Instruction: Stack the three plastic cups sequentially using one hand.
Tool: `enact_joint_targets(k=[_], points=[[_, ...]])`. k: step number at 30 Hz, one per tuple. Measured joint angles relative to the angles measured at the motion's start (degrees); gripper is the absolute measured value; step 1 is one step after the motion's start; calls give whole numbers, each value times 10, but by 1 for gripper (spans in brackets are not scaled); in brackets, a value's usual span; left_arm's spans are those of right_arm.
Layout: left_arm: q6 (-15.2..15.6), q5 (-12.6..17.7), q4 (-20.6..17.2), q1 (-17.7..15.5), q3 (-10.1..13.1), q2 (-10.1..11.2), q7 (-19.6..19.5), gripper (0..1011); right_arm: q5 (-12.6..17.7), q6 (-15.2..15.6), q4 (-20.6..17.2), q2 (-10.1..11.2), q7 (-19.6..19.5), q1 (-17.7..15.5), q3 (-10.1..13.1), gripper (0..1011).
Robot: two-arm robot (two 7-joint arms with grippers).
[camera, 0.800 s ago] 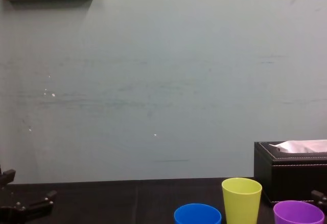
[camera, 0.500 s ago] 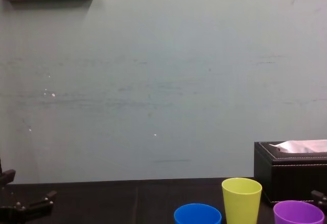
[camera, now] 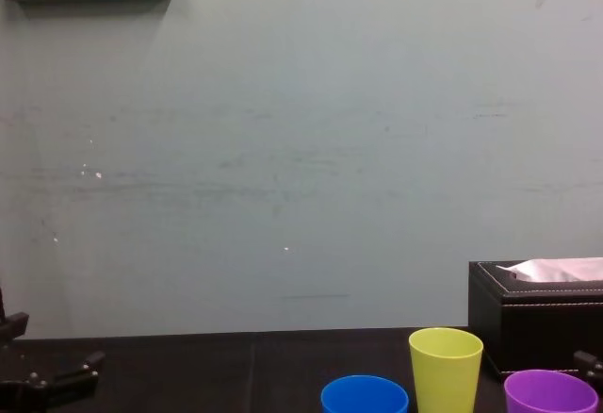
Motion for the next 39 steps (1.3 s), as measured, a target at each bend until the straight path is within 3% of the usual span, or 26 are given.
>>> enact_joint_targets(k=[24,35,39], points=[[0,0,0,0,0,0,0,1000,0,0,0,0,0,0,0,1003],[0,0,0,0,0,0,0,1000,-15,-17,1,-13,-4,-9,23,1003],[0,0,0,0,0,0,0,1000,-5,-14,-12,-15,-3,-19,36,1003]])
